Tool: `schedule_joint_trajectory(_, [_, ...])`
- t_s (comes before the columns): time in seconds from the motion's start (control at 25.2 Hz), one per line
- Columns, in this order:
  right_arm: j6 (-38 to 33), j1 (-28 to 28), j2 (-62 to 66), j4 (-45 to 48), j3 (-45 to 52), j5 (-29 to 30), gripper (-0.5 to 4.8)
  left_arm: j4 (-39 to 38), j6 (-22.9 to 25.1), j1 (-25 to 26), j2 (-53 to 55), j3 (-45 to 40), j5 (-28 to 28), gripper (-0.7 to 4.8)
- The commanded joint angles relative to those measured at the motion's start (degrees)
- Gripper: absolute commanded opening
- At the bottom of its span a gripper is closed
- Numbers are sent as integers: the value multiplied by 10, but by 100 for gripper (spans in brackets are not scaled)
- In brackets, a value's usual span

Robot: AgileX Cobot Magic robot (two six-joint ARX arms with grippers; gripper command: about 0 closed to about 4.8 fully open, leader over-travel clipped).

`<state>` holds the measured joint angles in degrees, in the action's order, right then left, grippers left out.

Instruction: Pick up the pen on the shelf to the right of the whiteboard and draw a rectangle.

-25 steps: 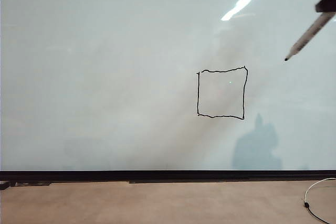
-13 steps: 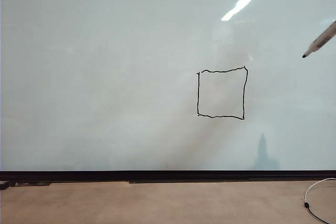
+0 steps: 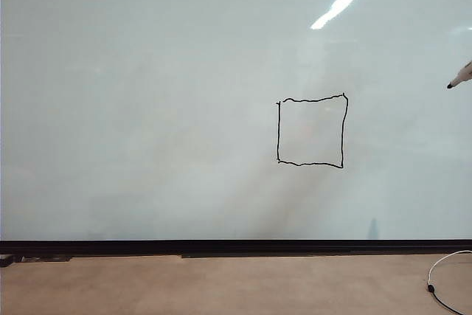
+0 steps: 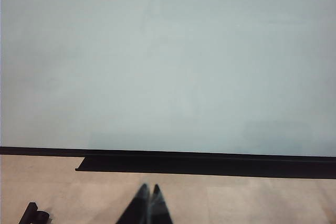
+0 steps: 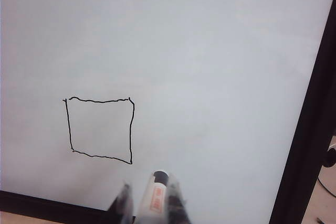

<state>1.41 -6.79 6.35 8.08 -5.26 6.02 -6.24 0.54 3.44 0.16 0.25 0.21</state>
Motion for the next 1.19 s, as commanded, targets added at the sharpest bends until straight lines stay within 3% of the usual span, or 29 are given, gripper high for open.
schedule_joint_trajectory(0.04, [-8, 0, -33, -19, 10, -6, -6, 7, 0, 1, 0, 1, 0, -5])
schedule_joint_trajectory(0.64, [-45, 0, -63, -36, 52, -14, -6, 6, 0, 1, 0, 1, 0, -5])
schedule_joint_trajectory(0.87, [-20, 1, -63, -30, 52, -60, -6, 7, 0, 1, 0, 1, 0, -4])
schedule_joint_trajectory(1.03, [-11, 35, -63, -23, 52, -58, -6, 7, 0, 1, 0, 1, 0, -5])
schedule_joint_trajectory(1.19, [-17, 96, -63, -6, 52, 2, -6, 7, 1, 1, 0, 1, 0, -4])
